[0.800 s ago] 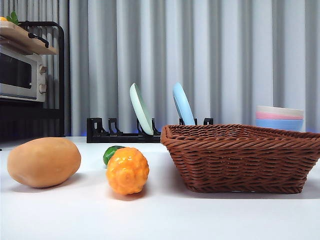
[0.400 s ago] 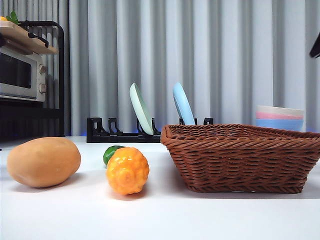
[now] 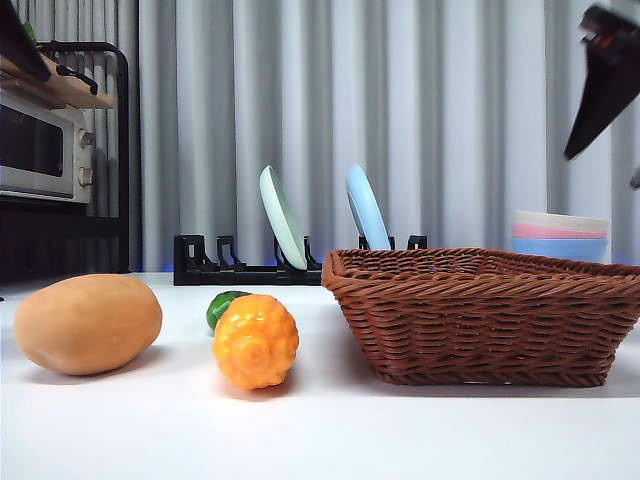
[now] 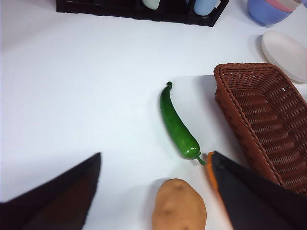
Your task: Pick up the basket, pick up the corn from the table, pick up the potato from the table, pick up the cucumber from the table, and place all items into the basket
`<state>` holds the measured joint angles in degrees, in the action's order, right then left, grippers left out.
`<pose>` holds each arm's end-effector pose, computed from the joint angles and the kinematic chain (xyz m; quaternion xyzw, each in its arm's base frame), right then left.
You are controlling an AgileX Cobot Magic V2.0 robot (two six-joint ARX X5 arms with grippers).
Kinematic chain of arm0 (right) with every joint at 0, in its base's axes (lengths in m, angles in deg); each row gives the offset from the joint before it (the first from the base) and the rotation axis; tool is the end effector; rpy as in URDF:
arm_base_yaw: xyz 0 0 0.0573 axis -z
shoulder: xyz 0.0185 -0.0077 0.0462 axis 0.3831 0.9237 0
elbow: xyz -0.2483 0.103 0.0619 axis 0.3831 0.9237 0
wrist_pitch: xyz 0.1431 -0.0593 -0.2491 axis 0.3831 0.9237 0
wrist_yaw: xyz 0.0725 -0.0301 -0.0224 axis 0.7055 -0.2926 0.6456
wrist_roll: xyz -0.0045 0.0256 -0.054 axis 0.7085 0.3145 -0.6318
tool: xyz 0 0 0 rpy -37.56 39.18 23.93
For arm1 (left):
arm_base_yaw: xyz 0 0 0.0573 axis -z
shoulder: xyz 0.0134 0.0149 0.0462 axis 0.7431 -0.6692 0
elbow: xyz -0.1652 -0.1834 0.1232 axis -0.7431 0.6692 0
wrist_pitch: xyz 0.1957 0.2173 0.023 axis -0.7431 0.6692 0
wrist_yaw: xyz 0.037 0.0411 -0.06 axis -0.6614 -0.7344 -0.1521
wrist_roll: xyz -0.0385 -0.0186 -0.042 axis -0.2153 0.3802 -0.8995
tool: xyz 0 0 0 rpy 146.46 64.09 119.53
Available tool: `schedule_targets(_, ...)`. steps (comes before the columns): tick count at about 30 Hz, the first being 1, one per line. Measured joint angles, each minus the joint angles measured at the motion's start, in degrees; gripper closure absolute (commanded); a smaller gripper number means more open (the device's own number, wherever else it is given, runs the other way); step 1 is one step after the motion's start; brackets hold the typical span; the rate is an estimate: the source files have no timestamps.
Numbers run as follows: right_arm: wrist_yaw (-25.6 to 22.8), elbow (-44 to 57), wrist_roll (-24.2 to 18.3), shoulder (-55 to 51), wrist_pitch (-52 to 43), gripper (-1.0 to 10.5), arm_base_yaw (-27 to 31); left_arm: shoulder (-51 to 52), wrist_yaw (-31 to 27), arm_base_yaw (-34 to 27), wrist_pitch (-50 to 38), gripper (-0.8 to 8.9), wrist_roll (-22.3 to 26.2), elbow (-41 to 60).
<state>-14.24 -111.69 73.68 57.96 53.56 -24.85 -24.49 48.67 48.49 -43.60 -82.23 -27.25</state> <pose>0.2892 0.0251 0.2622 0.0837 0.4185 0.1662 0.8890 0.2221 -0.0178 0.2959 -0.1054 0.3027 -0.1899 0.9280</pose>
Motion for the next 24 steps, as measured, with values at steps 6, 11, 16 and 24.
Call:
schedule_targets(6, 1.07, -4.28, -0.39, 10.43, -0.15, 5.7, -1.99, 0.0, 0.0, 0.0, 0.0, 4.23, 0.02, 0.0)
schedule_targets(11, 1.05, -6.23, -0.42, 18.62, -0.39, 5.7, -3.82, 0.0, 0.0, -0.02, 0.0, 4.23, 0.04, 0.0)
schedule_targets(16, 1.05, -6.25, -0.37, 25.03, -0.13, 7.7, -4.72, 0.02, 0.0, 0.0, 0.46, 4.23, 0.02, 0.0)
schedule_targets(24, 1.53, -6.34, 2.58, 21.77, 0.66, 9.6, -4.5, -3.67, 0.0, 1.53, 1.07, 4.23, -0.44, -0.83)
